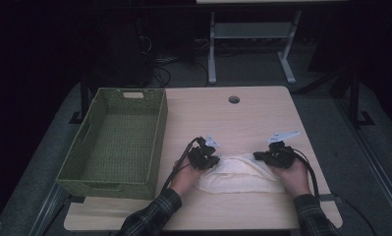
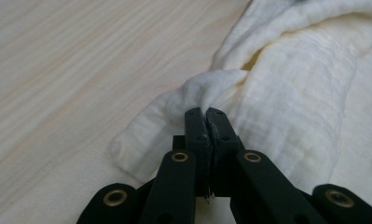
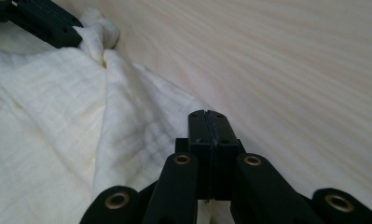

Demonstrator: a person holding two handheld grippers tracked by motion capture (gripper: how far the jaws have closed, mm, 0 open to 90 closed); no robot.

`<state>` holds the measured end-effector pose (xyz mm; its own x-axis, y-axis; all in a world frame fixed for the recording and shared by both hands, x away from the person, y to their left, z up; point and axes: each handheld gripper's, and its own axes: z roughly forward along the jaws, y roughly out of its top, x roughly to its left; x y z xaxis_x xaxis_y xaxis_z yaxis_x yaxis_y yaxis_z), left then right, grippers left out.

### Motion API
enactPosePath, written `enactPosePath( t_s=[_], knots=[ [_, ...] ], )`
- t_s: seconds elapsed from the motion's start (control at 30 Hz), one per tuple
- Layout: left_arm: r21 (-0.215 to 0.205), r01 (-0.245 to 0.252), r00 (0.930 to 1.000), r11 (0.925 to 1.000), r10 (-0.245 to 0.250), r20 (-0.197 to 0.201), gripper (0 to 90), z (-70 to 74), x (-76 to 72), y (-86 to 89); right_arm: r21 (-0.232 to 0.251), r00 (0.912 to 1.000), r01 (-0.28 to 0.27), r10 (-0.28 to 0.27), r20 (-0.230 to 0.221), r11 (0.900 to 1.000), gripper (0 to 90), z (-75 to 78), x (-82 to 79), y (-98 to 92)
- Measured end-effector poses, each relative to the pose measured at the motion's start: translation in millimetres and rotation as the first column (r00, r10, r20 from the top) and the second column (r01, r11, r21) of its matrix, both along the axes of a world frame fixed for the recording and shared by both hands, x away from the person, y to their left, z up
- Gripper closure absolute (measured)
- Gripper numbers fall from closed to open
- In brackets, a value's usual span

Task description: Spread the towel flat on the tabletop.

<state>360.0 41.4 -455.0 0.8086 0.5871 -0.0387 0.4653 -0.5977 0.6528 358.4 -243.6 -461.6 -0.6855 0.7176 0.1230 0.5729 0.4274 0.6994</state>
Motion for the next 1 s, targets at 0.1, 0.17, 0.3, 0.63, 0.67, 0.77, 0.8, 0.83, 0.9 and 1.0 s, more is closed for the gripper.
enactPosePath(
  t_s=[0.1,0.17,0.3,0.63,0.67,0.77,0.8,0.83,0.9,1.0],
  knots=[
    [-0.024,-0.035,0.9976,0.9991,0.037,0.059,88.7,11.4,-0.1,5.9,0.017,0.9984,0.021,-0.022,0.052,1.000,89.6,9.9,-2.5,-5.9],
    [-0.048,-0.059,0.9925,0.9971,0.063,0.104,88.7,21.6,0.7,13.3,0.032,0.9949,0.047,-0.049,0.088,0.998,89.8,18.1,-5.3,-11.3],
    [-0.100,-0.099,0.9814,0.9900,0.114,0.154,88.7,37.4,0.0,26.9,0.065,0.9786,0.095,-0.105,0.177,0.993,89.9,35.6,-13.4,-26.0],
    [-0.076,-0.044,0.9910,0.9961,0.053,0.123,88.5,41.8,-34.0,33.1,0.100,0.9723,0.040,-0.062,0.225,0.994,89.8,49.7,-55.9,-29.8],
    [-0.072,-0.036,0.9936,0.9967,0.043,0.104,88.4,39.3,-39.8,34.5,0.094,0.9743,0.033,-0.053,0.219,0.995,89.8,48.3,-59.6,-28.6],
    [-0.044,-0.012,0.9976,0.9990,0.015,0.068,88.1,31.1,-54.3,37.0,0.070,0.9821,0.010,-0.023,0.187,0.997,89.8,39.8,-75.2,-23.1],
    [-0.036,-0.004,0.9983,0.9993,0.006,0.057,88.1,28.3,-58.8,37.6,0.056,0.9837,0.004,-0.014,0.179,0.998,89.8,37.8,-79.2,-21.7],
    [-0.023,0.003,0.9989,0.9997,-0.002,0.047,88.0,25.7,-62.9,38.1,0.054,0.9863,0.000,-0.009,0.165,0.999,89.8,35.9,-82.9,-20.8],
    [-0.006,0.020,0.9996,0.9998,-0.020,0.021,87.2,19.4,-69.6,38.5,0.045,0.9893,-0.009,0.002,0.146,0.999,89.8,31.3,-89.7,-18.7],
    [0.016,0.038,0.9993,0.9991,-0.038,0.003,79.4,13.0,-75.3,38.5,0.025,0.9944,-0.020,0.017,0.104,0.999,89.0,22.0,-96.6,-16.1]
  ],
)
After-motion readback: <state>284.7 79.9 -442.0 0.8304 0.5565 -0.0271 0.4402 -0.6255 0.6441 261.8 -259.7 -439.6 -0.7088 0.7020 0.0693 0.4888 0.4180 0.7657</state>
